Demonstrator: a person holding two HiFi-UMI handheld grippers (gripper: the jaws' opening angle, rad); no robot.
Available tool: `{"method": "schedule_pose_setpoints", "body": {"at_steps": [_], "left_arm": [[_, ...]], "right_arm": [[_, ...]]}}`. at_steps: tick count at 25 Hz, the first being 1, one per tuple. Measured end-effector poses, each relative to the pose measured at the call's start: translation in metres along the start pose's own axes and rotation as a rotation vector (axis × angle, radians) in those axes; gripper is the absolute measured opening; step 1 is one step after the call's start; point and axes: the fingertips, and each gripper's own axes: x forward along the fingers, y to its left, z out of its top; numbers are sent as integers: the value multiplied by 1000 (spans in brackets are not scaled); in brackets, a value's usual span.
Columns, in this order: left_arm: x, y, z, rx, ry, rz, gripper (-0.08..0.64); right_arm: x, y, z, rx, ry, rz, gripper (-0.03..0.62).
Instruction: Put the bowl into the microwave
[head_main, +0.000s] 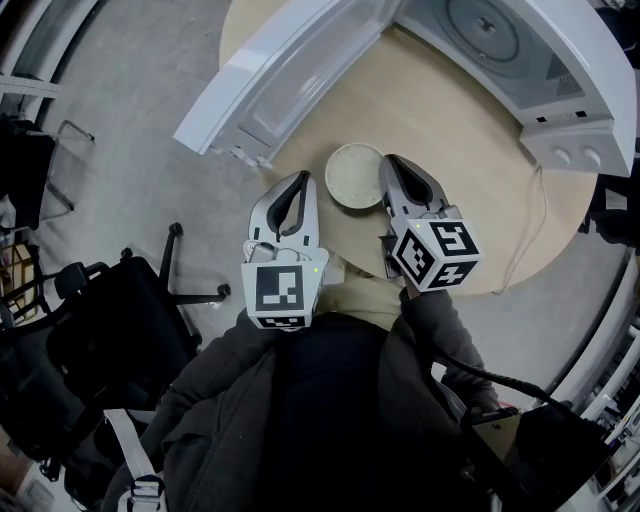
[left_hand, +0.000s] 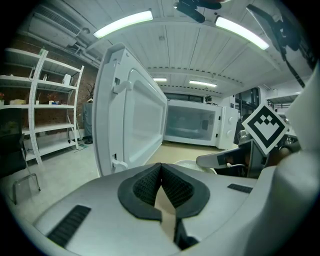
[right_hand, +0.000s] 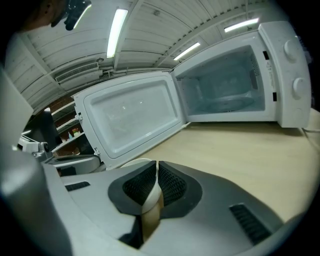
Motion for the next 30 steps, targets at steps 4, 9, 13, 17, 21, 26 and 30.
{"method": "schedule_pose_setpoints", "body": {"at_steps": [4, 9, 13, 17, 21, 26, 30], "left_arm": [[1, -5, -5, -2, 16, -13, 9], [3, -14, -8, -18, 25, -35, 9], [6, -25, -11, -124, 43, -100, 9], [10, -33, -14, -207, 76, -143, 86], [16, -31, -16, -265, 110, -125, 104], [26, -33, -26, -294, 183, -100, 100], [33, -34, -24, -311, 194, -99, 34]], "right_arm": [[-4, -4, 4, 3, -18, -14, 20], [-7, -11, 3, 25, -23, -22, 20], [-8, -19, 1, 39, -23, -27, 20], [-8, -20, 0, 41, -23, -20, 20], [-7, -20, 0, 37, -23, -4, 20], [-5, -19, 1, 43, -21, 23, 20], [-4, -20, 2, 53, -15, 46, 21]]}}
